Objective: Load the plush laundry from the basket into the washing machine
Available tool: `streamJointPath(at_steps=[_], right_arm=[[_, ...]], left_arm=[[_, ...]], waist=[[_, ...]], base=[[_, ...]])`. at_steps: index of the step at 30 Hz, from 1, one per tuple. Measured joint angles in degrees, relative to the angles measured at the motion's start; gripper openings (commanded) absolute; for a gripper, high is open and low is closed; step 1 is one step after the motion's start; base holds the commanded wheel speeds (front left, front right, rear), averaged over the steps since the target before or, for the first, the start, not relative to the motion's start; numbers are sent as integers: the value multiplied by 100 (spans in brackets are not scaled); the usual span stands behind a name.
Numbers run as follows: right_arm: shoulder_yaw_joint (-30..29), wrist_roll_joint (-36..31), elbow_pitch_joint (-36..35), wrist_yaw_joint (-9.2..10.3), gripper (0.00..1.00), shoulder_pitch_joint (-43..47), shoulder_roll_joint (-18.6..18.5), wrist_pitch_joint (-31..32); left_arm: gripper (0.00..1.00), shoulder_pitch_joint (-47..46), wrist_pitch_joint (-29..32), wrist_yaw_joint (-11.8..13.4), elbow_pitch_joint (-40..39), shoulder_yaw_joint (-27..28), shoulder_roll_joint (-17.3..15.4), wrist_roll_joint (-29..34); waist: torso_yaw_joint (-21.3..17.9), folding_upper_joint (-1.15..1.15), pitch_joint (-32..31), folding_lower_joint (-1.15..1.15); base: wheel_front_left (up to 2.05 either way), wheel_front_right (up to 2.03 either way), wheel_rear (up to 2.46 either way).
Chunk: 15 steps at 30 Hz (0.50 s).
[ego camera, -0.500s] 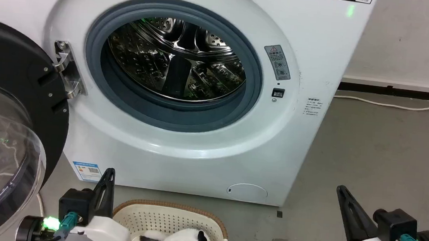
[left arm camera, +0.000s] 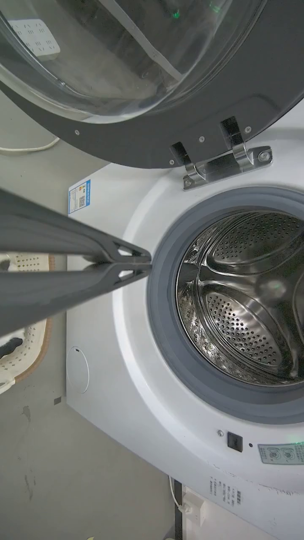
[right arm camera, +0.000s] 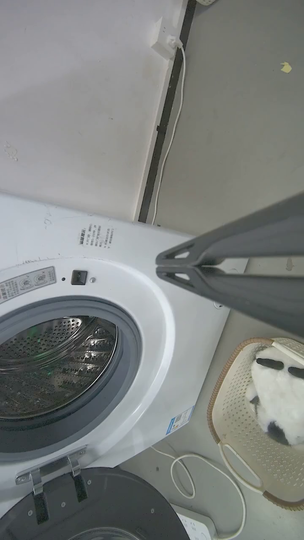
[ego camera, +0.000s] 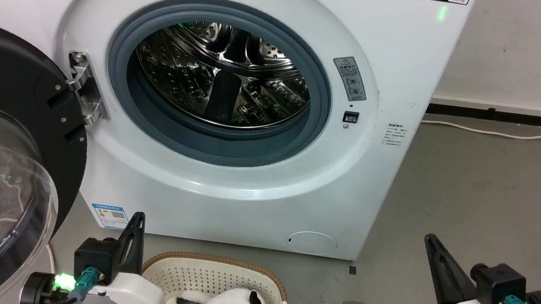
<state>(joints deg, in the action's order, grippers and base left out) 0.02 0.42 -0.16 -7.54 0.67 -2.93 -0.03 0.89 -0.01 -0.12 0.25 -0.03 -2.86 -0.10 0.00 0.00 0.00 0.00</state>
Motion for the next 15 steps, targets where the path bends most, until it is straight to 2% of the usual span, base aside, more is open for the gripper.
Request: streamJointPath(at_steps=[15], right_arm=[[1,0,0,0,0,0,0,0]], left_arm=[[0,0,0,0,0,2,0,0]], waist=[[0,0,0,0]], base=[[0,0,0]])
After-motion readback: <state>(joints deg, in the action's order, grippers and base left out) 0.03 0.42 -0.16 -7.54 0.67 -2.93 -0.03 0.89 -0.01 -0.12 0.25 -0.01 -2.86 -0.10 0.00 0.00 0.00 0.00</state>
